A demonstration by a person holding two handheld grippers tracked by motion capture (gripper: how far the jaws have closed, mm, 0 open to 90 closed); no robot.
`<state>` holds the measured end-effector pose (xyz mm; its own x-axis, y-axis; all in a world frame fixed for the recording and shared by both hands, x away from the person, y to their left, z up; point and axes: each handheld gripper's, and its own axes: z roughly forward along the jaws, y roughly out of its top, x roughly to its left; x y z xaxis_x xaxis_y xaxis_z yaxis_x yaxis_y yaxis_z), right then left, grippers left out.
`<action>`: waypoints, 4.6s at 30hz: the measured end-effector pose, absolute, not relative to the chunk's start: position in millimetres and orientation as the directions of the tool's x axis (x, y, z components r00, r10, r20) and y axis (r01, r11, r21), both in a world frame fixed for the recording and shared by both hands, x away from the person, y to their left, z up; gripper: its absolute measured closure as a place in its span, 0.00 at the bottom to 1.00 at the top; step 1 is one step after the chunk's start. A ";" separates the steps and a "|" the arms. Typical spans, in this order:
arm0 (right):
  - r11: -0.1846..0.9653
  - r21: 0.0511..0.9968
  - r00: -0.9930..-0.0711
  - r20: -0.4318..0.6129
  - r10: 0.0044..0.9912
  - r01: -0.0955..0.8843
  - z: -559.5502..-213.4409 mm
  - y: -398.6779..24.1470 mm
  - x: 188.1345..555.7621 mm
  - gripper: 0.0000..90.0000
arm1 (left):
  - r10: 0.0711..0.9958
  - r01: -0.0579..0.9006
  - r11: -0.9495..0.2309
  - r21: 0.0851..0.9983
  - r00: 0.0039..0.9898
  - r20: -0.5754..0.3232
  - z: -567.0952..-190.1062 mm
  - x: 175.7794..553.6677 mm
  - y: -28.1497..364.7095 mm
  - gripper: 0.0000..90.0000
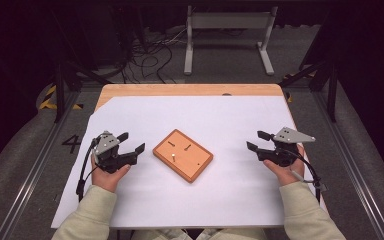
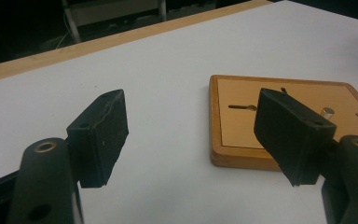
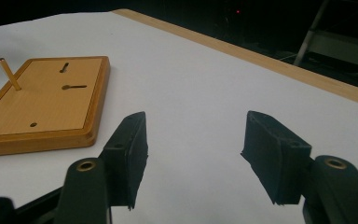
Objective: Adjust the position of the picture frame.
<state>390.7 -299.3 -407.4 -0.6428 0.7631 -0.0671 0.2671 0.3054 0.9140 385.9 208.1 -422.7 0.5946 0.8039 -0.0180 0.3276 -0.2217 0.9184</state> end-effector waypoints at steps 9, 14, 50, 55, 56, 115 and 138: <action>0.305 0.913 -0.643 -0.065 0.763 0.269 -407.6 -299.7 390.4 0.45 | 0.807 0.332 -0.220 0.917 0.590 -0.020 -421.1 387.6 208.7 0.30; 0.306 0.913 -0.640 -0.067 0.765 0.269 -407.8 -301.5 389.1 0.45 | 0.806 0.336 -0.211 0.918 0.591 -0.030 -417.4 390.9 207.7 0.30; 0.298 0.918 -0.602 -0.087 0.794 0.261 -404.0 -319.3 363.3 0.55 | 0.800 0.524 -0.255 0.813 0.586 -0.127 -430.6 449.6 187.1 1.00; 0.299 0.916 -0.608 -0.080 0.790 0.268 -404.5 -317.9 363.5 0.55 | 0.781 0.592 -0.282 0.755 0.598 -0.178 -441.5 455.5 181.5 1.00; 0.300 0.915 -0.610 -0.079 0.789 0.269 -404.8 -317.6 363.6 0.55 | 0.777 0.594 -0.290 0.751 0.604 -0.177 -443.1 456.6 180.2 1.00; 0.320 0.887 -0.651 -0.029 0.759 0.334 -408.1 -309.4 370.1 0.61 | 0.412 0.461 -0.668 0.584 0.883 -0.225 -450.8 393.5 79.3 1.00; 0.372 0.858 -0.679 -0.036 0.734 0.356 -391.1 -307.3 367.8 0.63 | 0.560 0.404 -0.414 0.815 0.819 -0.122 -411.5 394.5 120.5 0.52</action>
<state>367.8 -307.3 -391.1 -0.6787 0.7335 -0.0364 0.3557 0.3717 0.8575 394.5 120.5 -411.5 0.8193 0.5603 -0.1217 0.4044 -0.4143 0.8154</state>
